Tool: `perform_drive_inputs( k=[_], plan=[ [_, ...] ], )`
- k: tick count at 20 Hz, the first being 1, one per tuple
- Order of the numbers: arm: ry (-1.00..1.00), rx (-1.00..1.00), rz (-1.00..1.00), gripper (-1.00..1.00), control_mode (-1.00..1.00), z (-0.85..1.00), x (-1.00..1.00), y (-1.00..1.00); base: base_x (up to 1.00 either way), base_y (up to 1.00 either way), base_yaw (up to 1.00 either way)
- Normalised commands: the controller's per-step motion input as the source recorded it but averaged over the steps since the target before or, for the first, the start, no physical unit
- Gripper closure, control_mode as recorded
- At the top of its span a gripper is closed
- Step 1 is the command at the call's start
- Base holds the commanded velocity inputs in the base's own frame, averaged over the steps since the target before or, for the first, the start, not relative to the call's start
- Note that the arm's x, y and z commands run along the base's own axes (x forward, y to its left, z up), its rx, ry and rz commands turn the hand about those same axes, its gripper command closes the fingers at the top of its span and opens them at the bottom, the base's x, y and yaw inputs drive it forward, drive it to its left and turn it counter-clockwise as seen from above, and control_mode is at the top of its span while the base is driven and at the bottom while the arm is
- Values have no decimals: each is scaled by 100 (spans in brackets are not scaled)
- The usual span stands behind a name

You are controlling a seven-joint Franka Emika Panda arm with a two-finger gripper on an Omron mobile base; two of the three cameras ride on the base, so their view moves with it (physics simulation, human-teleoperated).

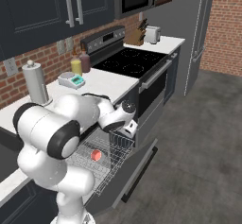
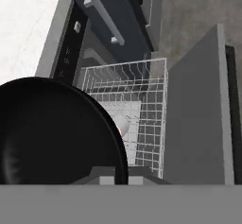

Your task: Pick up the cup and bowl from the counter, place them in the dishwasher, and close the dishwasher door.

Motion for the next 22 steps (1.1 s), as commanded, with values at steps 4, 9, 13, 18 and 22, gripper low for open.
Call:
perform_drive_inputs(
  k=[4,9,13,18,22],
  plan=[
    [-6,3,29,100,-100,-41,3,-49,0,0,0],
    [4,0,18,100,-100,-45,48,-12,0,0,0],
    [14,0,8,100,-100,-38,67,-2,0,0,0],
    [9,0,9,100,-100,-38,68,0,0,0,0],
    [0,0,10,100,-100,-47,63,0,0,0,0]
  ],
)
